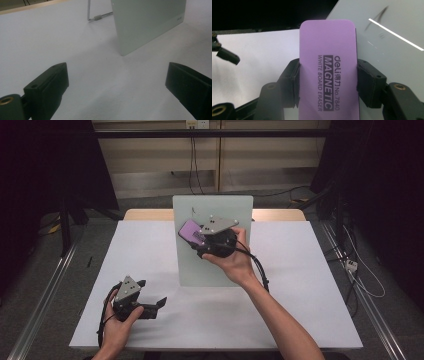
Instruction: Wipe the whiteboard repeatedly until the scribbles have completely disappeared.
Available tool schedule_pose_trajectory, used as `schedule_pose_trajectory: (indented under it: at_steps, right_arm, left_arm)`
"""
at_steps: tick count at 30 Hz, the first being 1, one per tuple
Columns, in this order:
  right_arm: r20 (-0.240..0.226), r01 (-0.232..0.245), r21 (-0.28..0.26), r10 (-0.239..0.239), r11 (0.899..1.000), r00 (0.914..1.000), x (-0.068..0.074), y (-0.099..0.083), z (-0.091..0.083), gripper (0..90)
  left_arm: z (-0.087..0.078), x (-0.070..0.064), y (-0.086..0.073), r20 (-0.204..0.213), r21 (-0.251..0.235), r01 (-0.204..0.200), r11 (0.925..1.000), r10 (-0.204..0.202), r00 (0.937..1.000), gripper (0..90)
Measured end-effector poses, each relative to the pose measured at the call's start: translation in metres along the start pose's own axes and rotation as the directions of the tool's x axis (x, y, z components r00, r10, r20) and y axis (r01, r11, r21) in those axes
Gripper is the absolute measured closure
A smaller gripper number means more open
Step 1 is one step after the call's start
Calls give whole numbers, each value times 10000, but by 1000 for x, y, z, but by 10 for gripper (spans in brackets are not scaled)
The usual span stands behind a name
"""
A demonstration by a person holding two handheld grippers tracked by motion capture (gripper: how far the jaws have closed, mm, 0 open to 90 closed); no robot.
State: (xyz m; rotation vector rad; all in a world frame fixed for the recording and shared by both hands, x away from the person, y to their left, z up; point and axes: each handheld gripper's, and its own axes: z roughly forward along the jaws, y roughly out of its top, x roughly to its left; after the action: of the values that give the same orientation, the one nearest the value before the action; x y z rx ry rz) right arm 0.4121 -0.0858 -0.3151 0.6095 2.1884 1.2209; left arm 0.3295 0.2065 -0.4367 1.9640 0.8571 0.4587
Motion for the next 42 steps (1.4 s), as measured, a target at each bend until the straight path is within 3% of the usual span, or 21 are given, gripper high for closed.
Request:
schedule_pose_trajectory:
  at_steps: [12,17,20,33,36,42]
  right_arm:
    - [673,-173,-426,201,9989,9975,-24,33,-12,417]
    - [696,-10,-303,31,9995,9976,-18,32,-7,418]
    - [593,204,-122,-197,9997,9980,-6,28,2,418]
    - [-541,322,440,-298,9985,9981,30,1,31,418]
    - [-570,347,454,-321,9984,9979,33,-1,33,418]
    - [-484,148,198,-138,9997,9987,25,5,28,418]
  left_arm:
    - [0,1,0,-3,33,-8,10000,8,10000,46]
    - [1,0,0,29,49,-4,10000,3,10000,46]
    - [1,-1,0,9,62,-24,10000,24,10000,46]
    - [1,0,-1,-29,48,20,10000,-20,10000,46]
    - [0,0,-1,-45,21,32,10000,-32,10000,47]
    - [0,1,-1,-48,59,16,10000,-16,10000,46]
